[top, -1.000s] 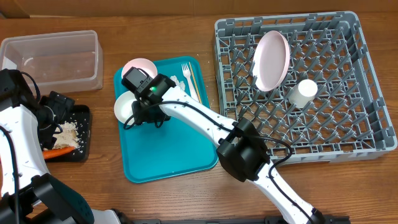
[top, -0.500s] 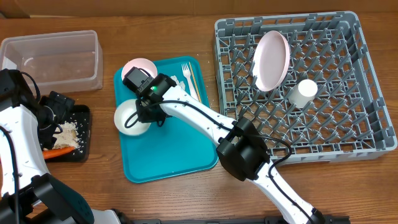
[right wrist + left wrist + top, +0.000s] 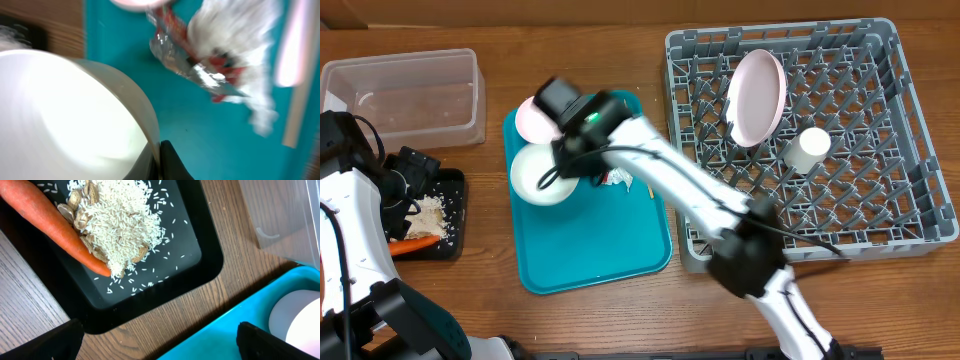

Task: Sort waste into correct bins and load items into the dishwasher rack
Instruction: 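Carry the white bowl right and lower it into the rack's back corner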

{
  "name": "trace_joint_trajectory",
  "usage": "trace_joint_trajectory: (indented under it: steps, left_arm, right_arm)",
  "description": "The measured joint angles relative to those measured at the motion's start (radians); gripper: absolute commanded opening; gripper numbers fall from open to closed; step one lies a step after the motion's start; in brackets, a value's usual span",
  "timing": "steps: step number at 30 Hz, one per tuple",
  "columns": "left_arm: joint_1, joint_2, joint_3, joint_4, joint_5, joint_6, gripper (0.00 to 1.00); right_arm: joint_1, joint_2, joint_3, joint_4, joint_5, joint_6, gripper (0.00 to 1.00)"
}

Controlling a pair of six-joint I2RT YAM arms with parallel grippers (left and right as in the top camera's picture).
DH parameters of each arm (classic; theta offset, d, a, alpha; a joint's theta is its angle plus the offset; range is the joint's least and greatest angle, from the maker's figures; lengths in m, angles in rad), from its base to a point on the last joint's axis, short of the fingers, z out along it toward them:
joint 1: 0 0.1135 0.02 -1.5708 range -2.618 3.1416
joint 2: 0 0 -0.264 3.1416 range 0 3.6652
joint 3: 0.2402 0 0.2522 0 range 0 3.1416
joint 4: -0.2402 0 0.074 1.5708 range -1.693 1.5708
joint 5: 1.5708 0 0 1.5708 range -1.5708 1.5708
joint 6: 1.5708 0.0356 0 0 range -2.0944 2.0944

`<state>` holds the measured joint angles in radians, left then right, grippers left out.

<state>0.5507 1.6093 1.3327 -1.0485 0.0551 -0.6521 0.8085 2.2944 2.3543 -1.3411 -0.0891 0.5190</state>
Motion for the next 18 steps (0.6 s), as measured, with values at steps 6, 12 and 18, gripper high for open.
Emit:
trace_joint_trajectory:
  steps: [6,12,18]
  left_arm:
    - [0.000,0.000,0.000,0.000,0.000,0.000,1.00]
    - [0.000,0.000,0.000,0.000,0.000,0.000,1.00]
    - [0.000,0.000,0.000,0.000,0.000,0.000,1.00]
  right_arm:
    - [-0.221,-0.359,0.004,-0.058,0.048,-0.090,0.04]
    - [-0.555,-0.635,0.026,-0.125,0.202,-0.167,0.04]
    - [-0.783,-0.713,0.036,-0.143,0.315,-0.252,0.04]
